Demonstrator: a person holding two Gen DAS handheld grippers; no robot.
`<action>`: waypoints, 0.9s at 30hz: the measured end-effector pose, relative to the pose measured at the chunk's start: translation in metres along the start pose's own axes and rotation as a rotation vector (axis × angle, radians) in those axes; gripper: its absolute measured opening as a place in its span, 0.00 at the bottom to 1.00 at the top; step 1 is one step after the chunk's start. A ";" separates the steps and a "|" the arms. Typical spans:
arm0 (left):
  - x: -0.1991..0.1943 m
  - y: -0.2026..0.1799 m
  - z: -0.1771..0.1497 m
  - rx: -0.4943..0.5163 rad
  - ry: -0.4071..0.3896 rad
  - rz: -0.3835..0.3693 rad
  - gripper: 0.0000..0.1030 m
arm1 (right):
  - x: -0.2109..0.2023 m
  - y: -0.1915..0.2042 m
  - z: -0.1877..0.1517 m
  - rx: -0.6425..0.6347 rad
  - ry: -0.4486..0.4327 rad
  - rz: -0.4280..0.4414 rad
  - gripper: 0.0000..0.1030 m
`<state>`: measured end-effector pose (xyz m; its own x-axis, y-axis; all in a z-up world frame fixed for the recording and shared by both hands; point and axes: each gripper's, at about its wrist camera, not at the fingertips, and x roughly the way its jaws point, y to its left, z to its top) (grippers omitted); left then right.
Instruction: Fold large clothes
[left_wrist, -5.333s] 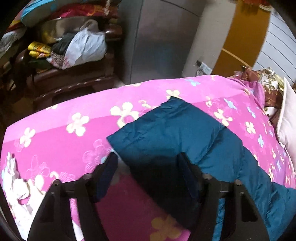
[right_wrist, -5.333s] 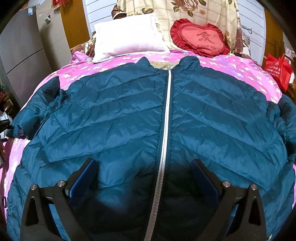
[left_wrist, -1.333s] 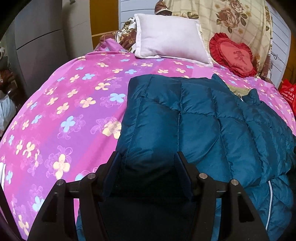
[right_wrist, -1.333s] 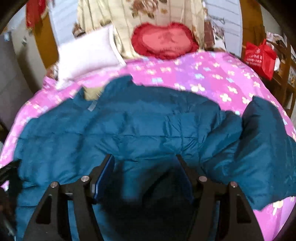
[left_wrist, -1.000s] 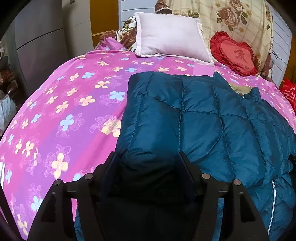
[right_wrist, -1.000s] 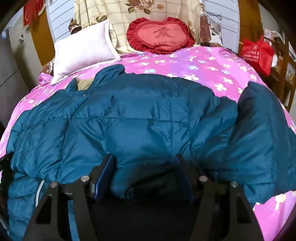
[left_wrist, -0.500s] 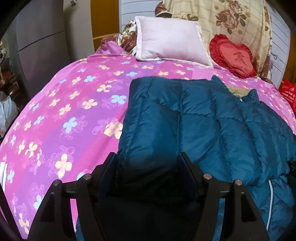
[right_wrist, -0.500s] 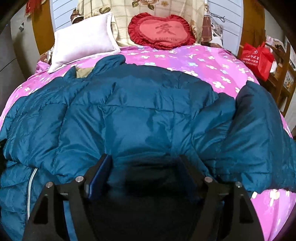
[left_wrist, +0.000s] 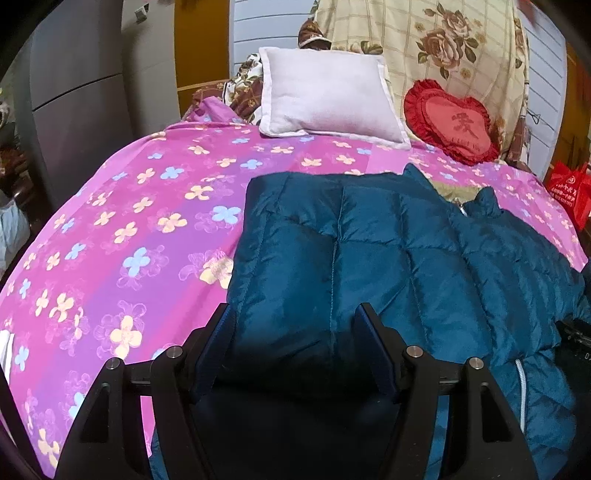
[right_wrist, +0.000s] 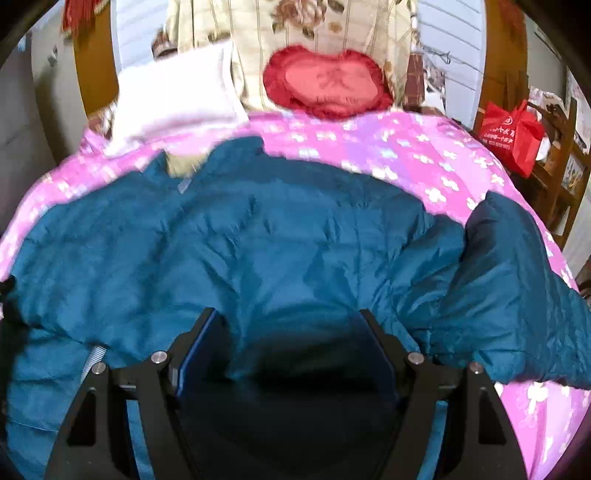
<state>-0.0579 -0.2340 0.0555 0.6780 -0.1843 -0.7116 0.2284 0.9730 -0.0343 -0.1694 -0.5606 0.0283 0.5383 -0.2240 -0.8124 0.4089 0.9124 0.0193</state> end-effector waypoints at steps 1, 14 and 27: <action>0.001 0.000 0.000 0.004 0.005 0.006 0.48 | 0.007 -0.001 -0.001 -0.004 0.030 -0.006 0.77; -0.049 -0.006 -0.012 0.016 -0.026 -0.010 0.48 | -0.052 -0.015 -0.016 0.017 -0.023 0.028 0.78; -0.125 -0.038 -0.040 0.030 -0.072 -0.092 0.48 | -0.117 -0.035 -0.040 0.014 -0.078 0.029 0.87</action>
<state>-0.1790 -0.2424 0.1173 0.7013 -0.2828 -0.6543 0.3120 0.9471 -0.0749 -0.2759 -0.5526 0.0993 0.6056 -0.2240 -0.7636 0.4022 0.9141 0.0508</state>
